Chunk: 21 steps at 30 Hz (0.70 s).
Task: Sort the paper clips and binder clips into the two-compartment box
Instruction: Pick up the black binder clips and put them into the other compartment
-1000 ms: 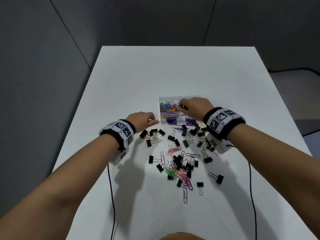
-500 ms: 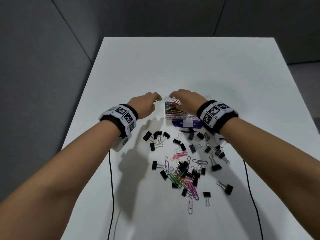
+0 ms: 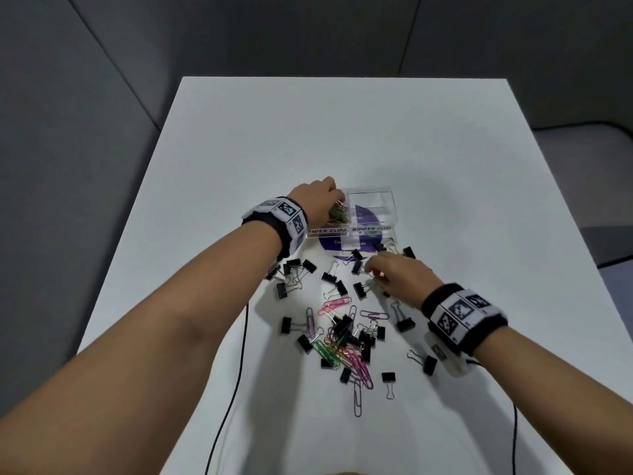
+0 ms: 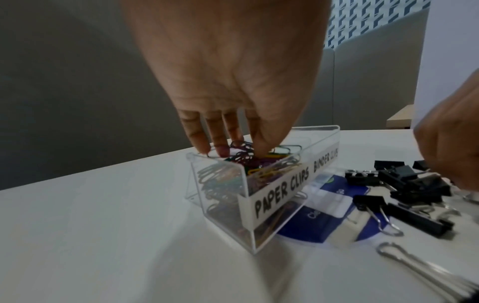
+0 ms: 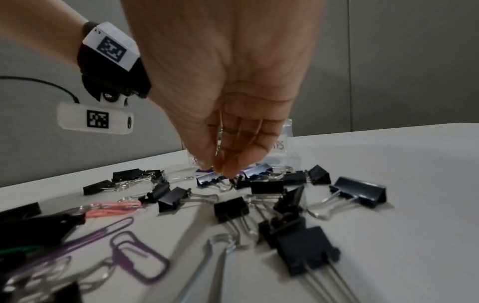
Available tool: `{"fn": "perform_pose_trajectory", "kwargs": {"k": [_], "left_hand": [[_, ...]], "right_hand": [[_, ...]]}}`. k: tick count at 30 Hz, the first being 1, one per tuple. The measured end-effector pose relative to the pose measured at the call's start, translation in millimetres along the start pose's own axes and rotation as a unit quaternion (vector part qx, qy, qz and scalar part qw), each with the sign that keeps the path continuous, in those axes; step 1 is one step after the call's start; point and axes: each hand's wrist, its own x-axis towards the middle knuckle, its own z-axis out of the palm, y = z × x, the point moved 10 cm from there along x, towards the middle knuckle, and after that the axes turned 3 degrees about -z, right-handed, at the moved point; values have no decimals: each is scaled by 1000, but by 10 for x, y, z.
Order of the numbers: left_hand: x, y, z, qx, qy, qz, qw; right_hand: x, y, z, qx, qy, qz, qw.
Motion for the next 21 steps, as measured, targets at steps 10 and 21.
{"fn": "perform_pose_trajectory", "kwargs": {"k": [10,21], "left_hand": [[-930,421,551,-17,-84,131,988],[-1331,605,1052,10,-122,154,981]], "right_hand": [[-230,-38,263,-15,-26,17,999],[-288,-179,420,-29,-38,67,997]]}}
